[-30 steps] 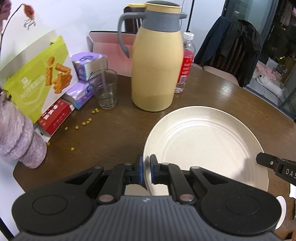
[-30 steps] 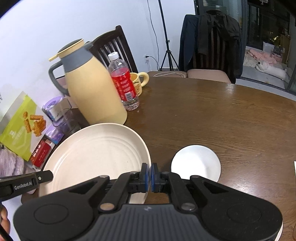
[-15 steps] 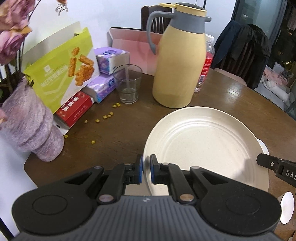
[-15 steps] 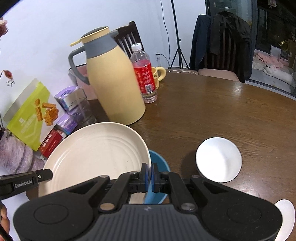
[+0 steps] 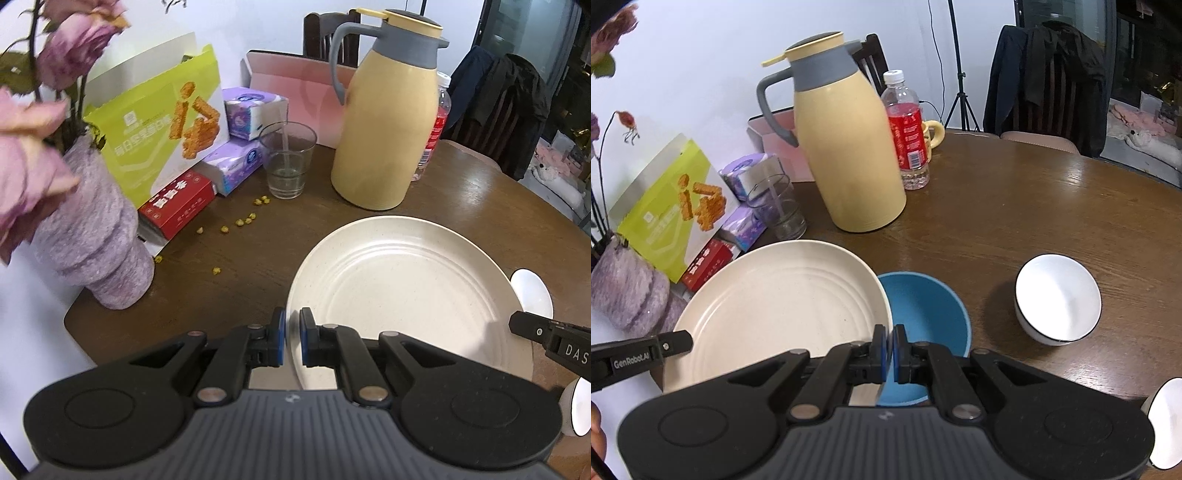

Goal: Organize plates and bowls
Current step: 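Lower the held cream plate onto the cream plate stack with both grippers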

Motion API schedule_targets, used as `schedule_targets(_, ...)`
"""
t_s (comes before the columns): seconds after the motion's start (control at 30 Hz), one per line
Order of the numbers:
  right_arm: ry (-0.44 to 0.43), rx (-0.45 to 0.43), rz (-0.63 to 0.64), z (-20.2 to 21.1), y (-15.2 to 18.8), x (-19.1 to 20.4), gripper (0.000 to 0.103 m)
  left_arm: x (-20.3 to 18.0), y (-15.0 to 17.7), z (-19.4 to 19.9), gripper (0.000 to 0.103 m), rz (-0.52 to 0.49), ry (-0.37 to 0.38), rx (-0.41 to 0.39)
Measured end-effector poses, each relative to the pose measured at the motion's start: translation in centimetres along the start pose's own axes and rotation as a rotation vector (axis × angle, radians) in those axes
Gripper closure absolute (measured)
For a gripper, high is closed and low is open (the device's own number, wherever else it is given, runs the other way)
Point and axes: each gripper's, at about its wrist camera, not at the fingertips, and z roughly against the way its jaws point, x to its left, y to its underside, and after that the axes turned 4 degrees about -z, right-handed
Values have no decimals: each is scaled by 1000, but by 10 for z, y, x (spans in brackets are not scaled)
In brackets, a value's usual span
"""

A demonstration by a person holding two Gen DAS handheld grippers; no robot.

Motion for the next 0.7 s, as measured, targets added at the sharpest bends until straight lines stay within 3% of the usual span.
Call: schedule_targets(0.7,-12,7,50,-13,33,30,99,32,33,-8,95,15,-30,25)
